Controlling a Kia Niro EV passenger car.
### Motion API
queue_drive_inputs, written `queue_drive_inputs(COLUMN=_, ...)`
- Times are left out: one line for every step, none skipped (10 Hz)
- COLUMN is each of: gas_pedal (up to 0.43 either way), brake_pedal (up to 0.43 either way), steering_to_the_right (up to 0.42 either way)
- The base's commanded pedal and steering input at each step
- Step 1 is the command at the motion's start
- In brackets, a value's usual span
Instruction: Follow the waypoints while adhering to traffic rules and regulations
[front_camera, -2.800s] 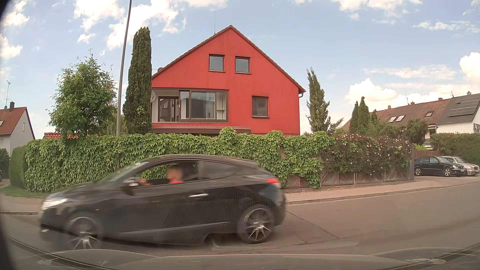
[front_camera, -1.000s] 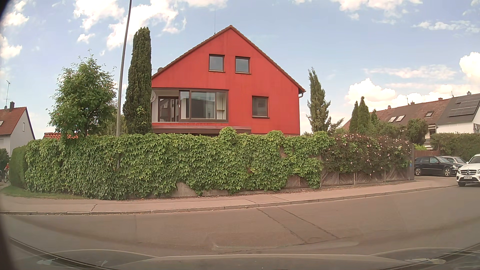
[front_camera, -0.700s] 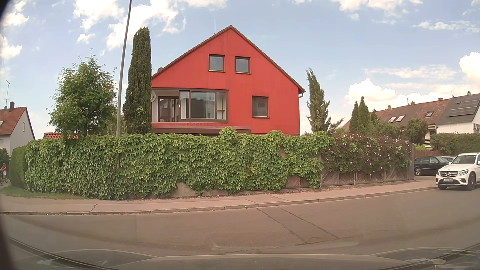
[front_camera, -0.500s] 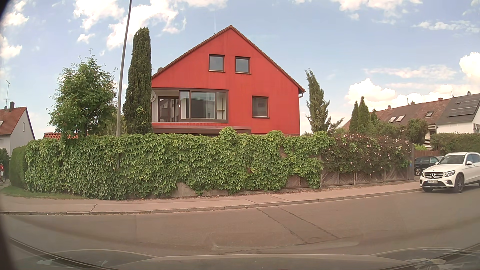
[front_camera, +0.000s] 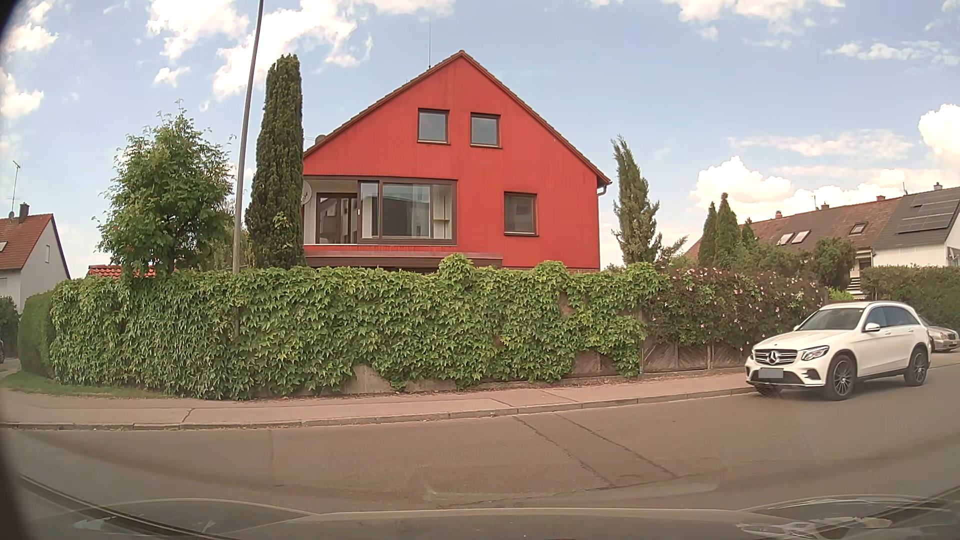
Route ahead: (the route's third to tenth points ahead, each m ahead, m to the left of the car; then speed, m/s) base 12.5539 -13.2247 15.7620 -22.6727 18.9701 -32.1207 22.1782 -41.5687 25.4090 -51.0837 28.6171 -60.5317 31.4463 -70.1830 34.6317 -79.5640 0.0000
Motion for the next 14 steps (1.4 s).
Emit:
queue_drive_inputs(gas_pedal=0.0, brake_pedal=0.659, steering_to_the_right=0.112)
queue_drive_inputs(gas_pedal=0.0, brake_pedal=0.665, steering_to_the_right=0.112)
queue_drive_inputs(gas_pedal=0.0, brake_pedal=0.659, steering_to_the_right=0.112)
queue_drive_inputs(gas_pedal=0.0, brake_pedal=0.659, steering_to_the_right=0.112)
queue_drive_inputs(gas_pedal=0.0, brake_pedal=0.659, steering_to_the_right=0.112)
queue_drive_inputs(gas_pedal=0.0, brake_pedal=0.659, steering_to_the_right=0.112)
queue_drive_inputs(gas_pedal=0.0, brake_pedal=0.659, steering_to_the_right=0.112)
queue_drive_inputs(gas_pedal=0.0, brake_pedal=0.659, steering_to_the_right=0.112)
queue_drive_inputs(gas_pedal=0.0, brake_pedal=0.665, steering_to_the_right=0.112)
queue_drive_inputs(gas_pedal=0.0, brake_pedal=0.665, steering_to_the_right=0.112)
queue_drive_inputs(gas_pedal=0.0, brake_pedal=0.665, steering_to_the_right=0.112)
queue_drive_inputs(gas_pedal=0.0, brake_pedal=0.665, steering_to_the_right=0.112)
queue_drive_inputs(gas_pedal=0.0, brake_pedal=0.665, steering_to_the_right=0.112)
queue_drive_inputs(gas_pedal=0.0, brake_pedal=0.671, steering_to_the_right=0.112)
